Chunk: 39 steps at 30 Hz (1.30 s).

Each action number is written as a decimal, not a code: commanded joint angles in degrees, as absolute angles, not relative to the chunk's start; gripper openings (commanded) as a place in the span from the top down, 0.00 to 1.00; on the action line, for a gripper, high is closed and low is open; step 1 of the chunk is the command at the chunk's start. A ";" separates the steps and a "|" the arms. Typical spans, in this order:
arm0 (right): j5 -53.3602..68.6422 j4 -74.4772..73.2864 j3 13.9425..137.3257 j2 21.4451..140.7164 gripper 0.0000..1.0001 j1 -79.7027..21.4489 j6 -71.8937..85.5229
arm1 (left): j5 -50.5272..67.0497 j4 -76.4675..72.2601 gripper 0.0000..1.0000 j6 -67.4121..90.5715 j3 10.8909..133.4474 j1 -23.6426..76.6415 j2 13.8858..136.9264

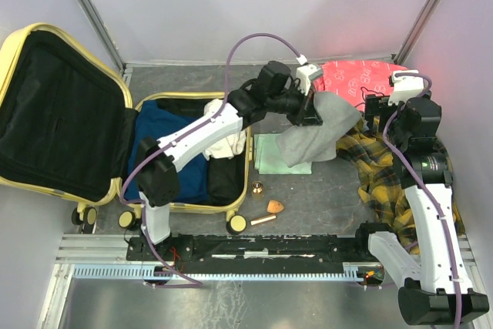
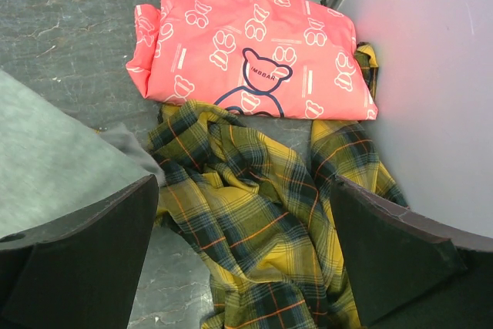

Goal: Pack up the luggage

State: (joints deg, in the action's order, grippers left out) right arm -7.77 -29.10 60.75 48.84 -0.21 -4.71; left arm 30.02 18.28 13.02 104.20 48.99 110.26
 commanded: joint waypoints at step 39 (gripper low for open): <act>-2.25 -28.56 61.87 53.38 0.01 0.07 -4.92 | 14.51 25.12 0.97 40.36 36.63 14.77 57.43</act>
State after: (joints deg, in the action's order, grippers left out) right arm -3.38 -29.41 59.35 53.47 -0.21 -4.36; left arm 24.43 20.97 43.53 39.00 15.33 58.87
